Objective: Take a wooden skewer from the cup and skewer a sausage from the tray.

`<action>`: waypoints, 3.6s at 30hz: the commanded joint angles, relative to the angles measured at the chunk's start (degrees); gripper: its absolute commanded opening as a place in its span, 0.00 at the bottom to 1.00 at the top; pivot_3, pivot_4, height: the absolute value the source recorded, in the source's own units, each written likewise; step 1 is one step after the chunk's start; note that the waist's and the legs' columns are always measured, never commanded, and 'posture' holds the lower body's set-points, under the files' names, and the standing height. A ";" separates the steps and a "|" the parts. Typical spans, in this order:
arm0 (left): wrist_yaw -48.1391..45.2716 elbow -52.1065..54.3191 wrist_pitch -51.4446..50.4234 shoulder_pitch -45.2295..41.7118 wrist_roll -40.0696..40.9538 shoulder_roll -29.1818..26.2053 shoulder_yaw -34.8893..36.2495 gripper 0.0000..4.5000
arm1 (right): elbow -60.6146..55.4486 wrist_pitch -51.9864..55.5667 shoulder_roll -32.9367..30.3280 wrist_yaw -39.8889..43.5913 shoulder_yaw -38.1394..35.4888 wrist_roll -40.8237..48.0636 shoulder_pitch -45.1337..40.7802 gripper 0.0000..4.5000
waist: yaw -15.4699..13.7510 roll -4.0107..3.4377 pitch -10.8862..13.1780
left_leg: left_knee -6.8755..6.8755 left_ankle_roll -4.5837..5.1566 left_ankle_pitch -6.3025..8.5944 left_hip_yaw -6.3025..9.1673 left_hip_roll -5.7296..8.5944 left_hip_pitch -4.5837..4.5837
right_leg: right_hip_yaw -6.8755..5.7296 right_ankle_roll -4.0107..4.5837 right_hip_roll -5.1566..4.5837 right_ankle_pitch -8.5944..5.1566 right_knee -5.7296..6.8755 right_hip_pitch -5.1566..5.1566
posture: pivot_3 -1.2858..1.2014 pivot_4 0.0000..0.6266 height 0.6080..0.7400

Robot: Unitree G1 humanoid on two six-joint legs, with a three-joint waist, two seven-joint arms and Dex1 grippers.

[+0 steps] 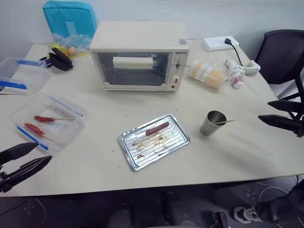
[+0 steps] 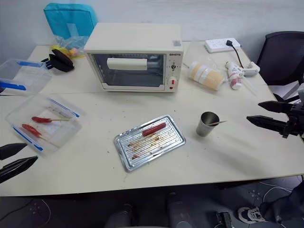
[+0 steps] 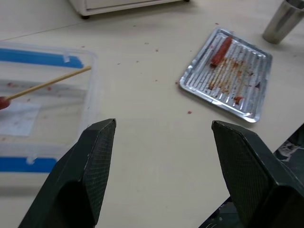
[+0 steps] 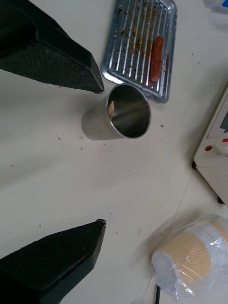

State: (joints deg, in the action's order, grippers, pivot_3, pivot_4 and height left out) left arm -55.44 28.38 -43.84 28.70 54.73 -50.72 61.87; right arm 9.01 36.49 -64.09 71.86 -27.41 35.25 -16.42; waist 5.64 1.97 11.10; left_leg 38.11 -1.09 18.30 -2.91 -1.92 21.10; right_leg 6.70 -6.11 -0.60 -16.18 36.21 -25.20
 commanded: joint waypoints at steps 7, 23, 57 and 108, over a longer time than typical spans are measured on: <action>3.04 1.43 -0.80 -18.22 3.33 -6.23 -19.05 0.76 | -17.68 4.42 11.99 -12.81 -9.16 5.46 12.22 0.98 | -0.84 -0.02 -0.04 | 0.05 0.00 0.00 0.09 0.04 -0.02 | 0.09 -0.11 -0.01 0.07 0.17 0.00 | 0.52 0.24 1.00; 3.69 -5.98 -0.86 -52.86 -0.18 -1.08 -48.89 0.76 | -27.40 5.54 28.50 -31.96 -7.10 12.18 14.25 0.98 | -0.86 -0.04 -0.07 | 0.13 -0.05 -0.04 0.34 0.12 0.05 | 0.06 -0.17 0.06 0.11 0.30 0.06 | 0.52 0.24 1.00; 2.41 -10.04 -0.30 -59.42 -5.04 3.01 -51.68 0.76 | -23.43 2.61 30.28 -36.56 -1.94 12.98 6.99 0.01 | -0.97 -0.04 -0.07 | 0.15 -0.06 -0.06 0.46 0.12 0.09 | 0.01 -0.19 0.05 0.12 0.35 0.06 | 0.52 0.24 1.00; 10.61 -8.88 4.99 -67.93 -9.59 22.63 -58.78 0.76 | -25.51 16.15 25.81 -63.10 8.58 72.74 -20.53 0.01 | -1.21 -0.03 -0.07 | 0.18 0.00 -0.10 0.55 -0.04 0.41 | -0.01 -0.27 -0.05 0.16 0.28 -0.13 | 0.52 0.24 1.00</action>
State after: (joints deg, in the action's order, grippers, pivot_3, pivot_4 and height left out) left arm -45.04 17.57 -40.01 -37.99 45.25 -28.00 2.85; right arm -14.47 53.84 -38.16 8.73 -18.15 106.32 -37.04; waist 4.43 1.94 11.03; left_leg 38.30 -1.09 18.21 -2.36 -1.96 21.51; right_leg 6.69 -6.38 -0.66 -16.02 36.49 -25.34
